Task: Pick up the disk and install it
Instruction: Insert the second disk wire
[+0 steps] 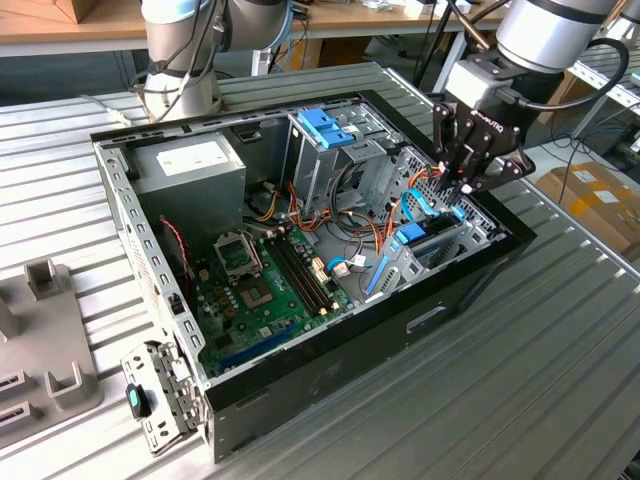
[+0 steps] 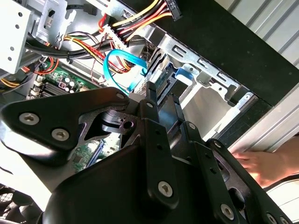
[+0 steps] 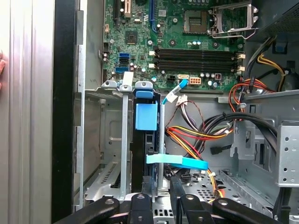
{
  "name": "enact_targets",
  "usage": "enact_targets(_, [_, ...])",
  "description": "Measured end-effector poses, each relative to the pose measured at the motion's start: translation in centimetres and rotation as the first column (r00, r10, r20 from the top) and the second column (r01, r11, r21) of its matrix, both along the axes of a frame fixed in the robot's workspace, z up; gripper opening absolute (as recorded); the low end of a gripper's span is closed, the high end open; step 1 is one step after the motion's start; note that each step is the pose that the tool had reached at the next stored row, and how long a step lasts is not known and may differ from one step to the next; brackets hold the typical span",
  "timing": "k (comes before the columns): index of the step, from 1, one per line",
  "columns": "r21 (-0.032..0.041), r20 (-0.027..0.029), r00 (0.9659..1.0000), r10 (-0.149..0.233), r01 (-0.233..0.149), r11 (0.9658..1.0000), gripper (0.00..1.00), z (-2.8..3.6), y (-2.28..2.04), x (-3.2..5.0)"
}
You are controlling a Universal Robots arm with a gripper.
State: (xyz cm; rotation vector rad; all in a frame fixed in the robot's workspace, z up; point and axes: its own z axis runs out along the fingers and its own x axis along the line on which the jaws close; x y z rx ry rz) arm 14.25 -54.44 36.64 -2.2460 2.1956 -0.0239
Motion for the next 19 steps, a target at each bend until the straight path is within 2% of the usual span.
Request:
enact_targets(15, [0.0001,0.0000,1.0000,0.002,-0.002,1.0000,0.30,0.11,0.02,0.01])
enact_targets(19, [0.0001,0.0000,0.9997,0.023,-0.023,0.9997,0.30,0.11,0.02,0.02])
